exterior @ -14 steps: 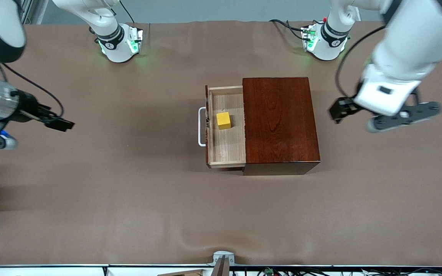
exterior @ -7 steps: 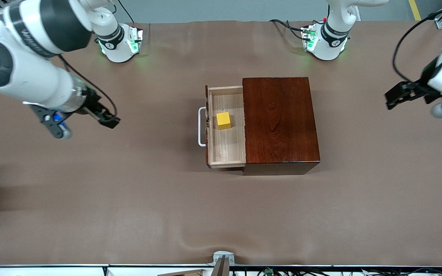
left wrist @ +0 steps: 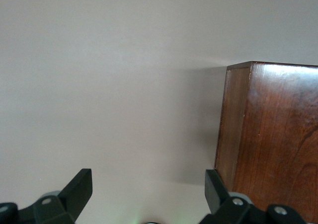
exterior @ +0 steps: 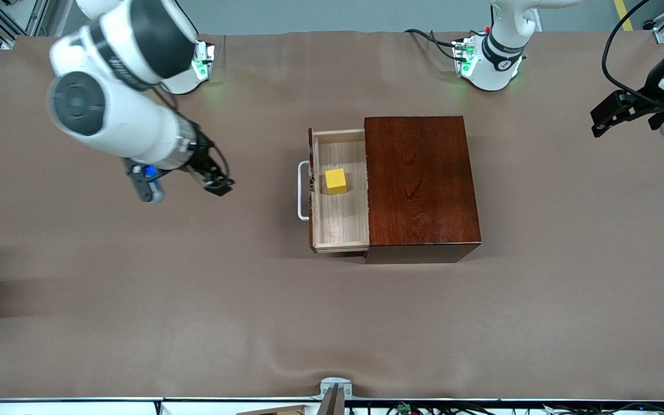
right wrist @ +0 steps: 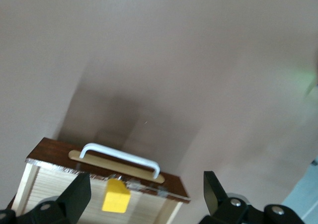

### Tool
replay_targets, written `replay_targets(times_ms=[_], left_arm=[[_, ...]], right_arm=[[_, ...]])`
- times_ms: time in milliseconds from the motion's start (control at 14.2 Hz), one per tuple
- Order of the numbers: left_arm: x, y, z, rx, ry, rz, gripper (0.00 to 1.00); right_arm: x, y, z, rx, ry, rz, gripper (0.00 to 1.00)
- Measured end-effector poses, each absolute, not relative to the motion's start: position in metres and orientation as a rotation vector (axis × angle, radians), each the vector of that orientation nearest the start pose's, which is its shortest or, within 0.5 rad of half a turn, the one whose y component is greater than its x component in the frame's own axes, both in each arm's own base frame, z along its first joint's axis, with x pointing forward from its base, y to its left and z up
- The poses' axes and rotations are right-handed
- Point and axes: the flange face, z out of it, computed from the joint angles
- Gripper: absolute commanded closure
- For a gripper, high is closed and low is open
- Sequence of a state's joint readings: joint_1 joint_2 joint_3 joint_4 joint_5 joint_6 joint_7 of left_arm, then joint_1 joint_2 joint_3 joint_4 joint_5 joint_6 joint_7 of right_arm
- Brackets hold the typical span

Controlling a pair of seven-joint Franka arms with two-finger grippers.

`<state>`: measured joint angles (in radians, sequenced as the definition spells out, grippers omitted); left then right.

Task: Open drawer, take yellow block, close drawer
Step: 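Reach the right gripper down over the yellow cube in the drawer, then close the right gripper on the yellow cube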

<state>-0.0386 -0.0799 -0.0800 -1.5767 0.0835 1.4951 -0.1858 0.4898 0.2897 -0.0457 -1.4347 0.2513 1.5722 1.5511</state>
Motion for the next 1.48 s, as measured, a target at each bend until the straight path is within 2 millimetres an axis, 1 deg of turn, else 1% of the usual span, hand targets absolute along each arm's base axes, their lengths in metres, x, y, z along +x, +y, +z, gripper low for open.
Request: replay_targets(times_ms=[212,424,707,848,989,1060,1484], left_arm=[[0.519,-0.054,0.657,-3.051,-0.074,-0.01,0.0],[0.519,-0.052,0.656,-3.051,-0.032,0.0,0.0],[0.519,-0.05,0.655,-3.052,-0.024,0.003,0.0],[0.519,-0.05,0.655,-3.052,-0.024,0.003,0.0],[0.519,-0.05,0.656,-3.052,-0.023,0.002,0.0],[0.519,-0.05,0.656,-3.052,-0.023,0.002,0.0],[0.518,-0.05,0.656,-3.051,-0.023,0.011,0.0]], right_arm=[[0.548,0.354,0.497,-2.551,1.771,0.397,0.0],[0.538,0.402,0.47,-2.495,1.819,0.359,0.0],[0.528,0.444,0.438,-2.435,1.863,0.326,0.0],[0.517,0.467,0.416,-2.445,1.873,0.319,0.0],[0.507,0.484,0.395,-2.471,1.867,0.306,0.0],[0.504,0.49,0.387,-2.483,1.867,0.298,0.0],[0.486,0.511,0.356,-2.55,1.886,0.194,0.0]])
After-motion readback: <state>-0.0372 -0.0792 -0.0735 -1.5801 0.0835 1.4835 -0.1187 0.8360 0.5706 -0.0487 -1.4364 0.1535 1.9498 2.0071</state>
